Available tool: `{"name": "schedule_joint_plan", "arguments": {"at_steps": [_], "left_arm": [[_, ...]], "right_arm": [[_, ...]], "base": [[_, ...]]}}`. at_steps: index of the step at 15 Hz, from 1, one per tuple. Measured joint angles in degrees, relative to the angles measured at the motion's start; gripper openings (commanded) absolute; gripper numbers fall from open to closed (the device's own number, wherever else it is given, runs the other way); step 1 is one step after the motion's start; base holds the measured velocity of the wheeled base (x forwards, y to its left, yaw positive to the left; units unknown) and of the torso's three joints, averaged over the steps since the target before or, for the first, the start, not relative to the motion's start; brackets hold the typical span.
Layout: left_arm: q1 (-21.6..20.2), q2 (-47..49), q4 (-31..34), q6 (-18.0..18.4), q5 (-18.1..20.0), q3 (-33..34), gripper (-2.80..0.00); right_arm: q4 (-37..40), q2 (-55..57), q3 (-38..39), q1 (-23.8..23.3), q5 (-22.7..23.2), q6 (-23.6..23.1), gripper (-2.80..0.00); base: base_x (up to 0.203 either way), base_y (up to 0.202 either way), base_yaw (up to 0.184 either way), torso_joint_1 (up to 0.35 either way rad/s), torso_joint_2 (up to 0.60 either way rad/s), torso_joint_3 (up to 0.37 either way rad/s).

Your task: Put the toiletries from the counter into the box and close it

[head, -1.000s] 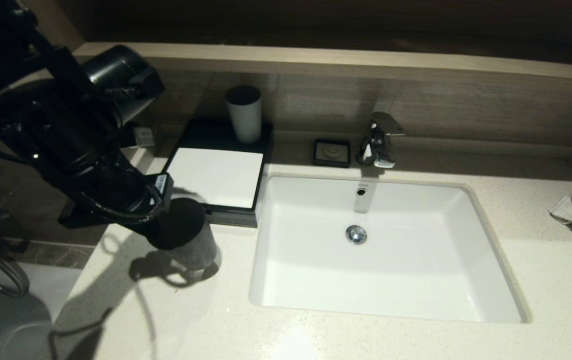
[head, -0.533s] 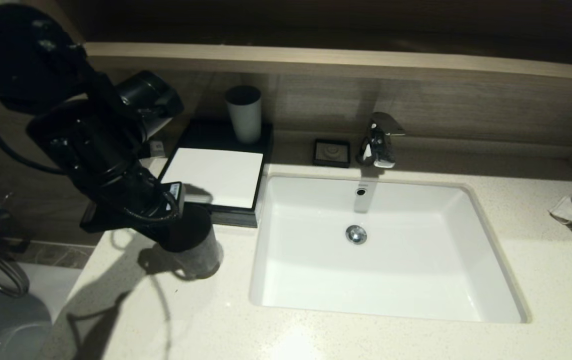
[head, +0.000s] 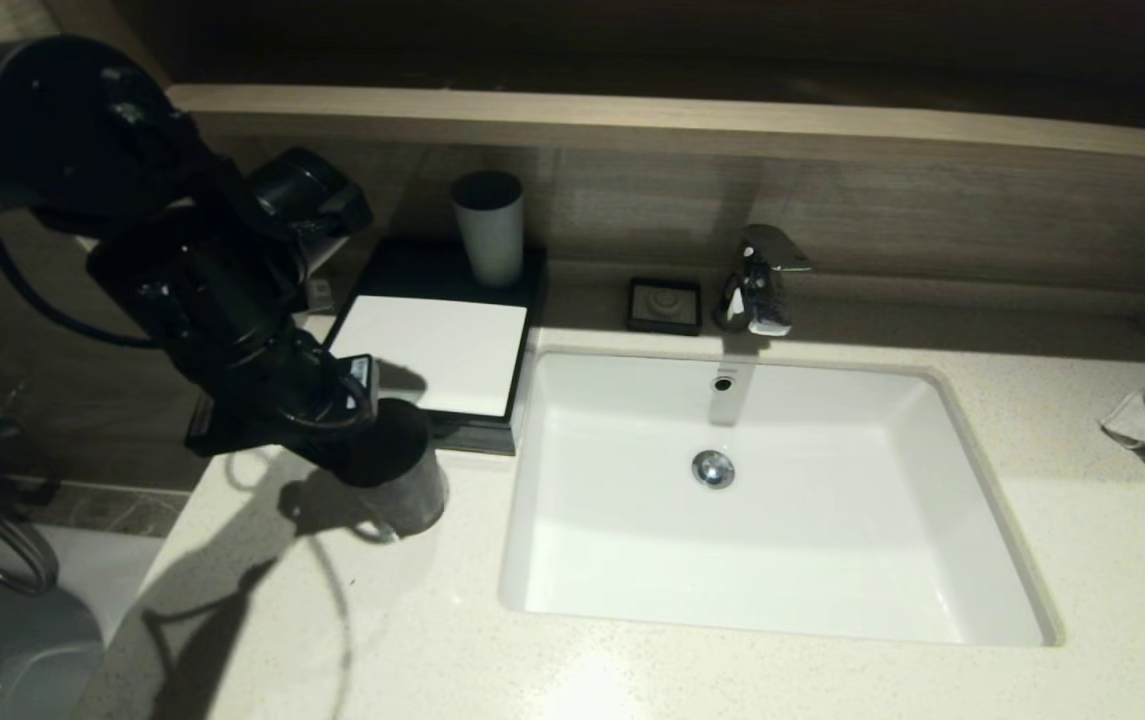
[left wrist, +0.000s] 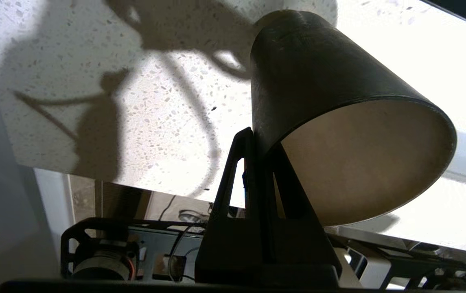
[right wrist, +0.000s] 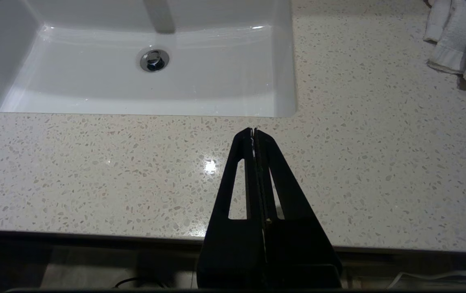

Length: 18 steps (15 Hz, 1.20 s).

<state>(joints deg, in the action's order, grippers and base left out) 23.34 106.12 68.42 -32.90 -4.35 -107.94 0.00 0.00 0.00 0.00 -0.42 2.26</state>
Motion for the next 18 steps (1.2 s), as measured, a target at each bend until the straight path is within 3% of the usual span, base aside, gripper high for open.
{"name": "schedule_joint_plan", "arguments": {"at_steps": [18], "left_arm": [[-0.9, 1.8, -2.5, -2.2, -0.1, 0.1, -2.8]], "right_arm": [[0.0, 0.0, 0.0, 0.0, 0.0, 0.0, -2.8]], "base": [[0.0, 0.0, 0.0, 0.0, 0.0, 0.0]]}}
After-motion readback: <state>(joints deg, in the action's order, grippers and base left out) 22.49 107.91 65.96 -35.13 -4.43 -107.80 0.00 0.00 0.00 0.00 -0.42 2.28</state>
